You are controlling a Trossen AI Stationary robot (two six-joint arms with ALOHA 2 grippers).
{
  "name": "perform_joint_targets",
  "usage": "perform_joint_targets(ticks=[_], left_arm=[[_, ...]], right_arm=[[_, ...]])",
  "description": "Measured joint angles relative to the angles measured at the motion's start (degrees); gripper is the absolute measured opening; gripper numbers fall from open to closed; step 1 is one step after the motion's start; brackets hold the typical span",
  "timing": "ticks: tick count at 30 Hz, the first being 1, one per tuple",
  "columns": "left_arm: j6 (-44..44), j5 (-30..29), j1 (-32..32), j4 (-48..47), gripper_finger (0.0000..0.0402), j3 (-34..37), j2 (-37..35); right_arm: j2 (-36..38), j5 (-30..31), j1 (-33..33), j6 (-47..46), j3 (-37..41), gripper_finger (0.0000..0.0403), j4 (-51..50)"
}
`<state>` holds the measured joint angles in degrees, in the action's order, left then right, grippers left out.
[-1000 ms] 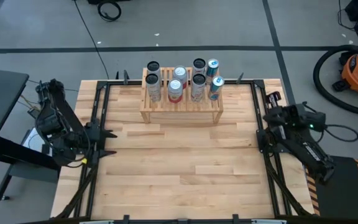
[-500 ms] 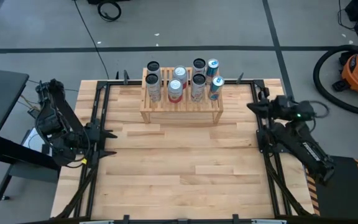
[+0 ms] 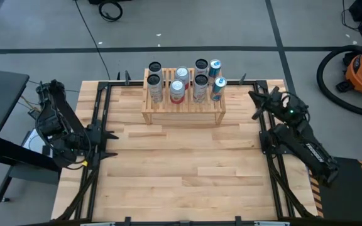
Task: Place canned beverage on shelf
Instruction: Return to Home Position
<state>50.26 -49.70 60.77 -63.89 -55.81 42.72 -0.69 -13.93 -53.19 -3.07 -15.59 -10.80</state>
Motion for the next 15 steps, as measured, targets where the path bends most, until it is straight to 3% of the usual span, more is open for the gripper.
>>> perform_joint_targets(ticks=[4,6,11,15], left_arm=[[-3.97,0.06,0.0,-0.01,0.0314,0.0,0.0],[-5.35,0.61,0.0,0.03,0.0314,0.0,0.0],[2.06,0.95,0.0,2.23,0.0314,0.0,0.17],[-4.01,-1.62,0.1,4.08,0.0314,0.0,0.4]], right_arm=[[0.0,6.6,0.06,0.72,0.79,0.0011,-3.15],[0.0,6.47,0.22,0.37,2.01,0.0011,-1.68],[0.0,6.42,0.28,-2.39,7.19,0.0011,5.93],[0.0,5.12,0.28,-4.33,10.81,0.0011,11.51]])
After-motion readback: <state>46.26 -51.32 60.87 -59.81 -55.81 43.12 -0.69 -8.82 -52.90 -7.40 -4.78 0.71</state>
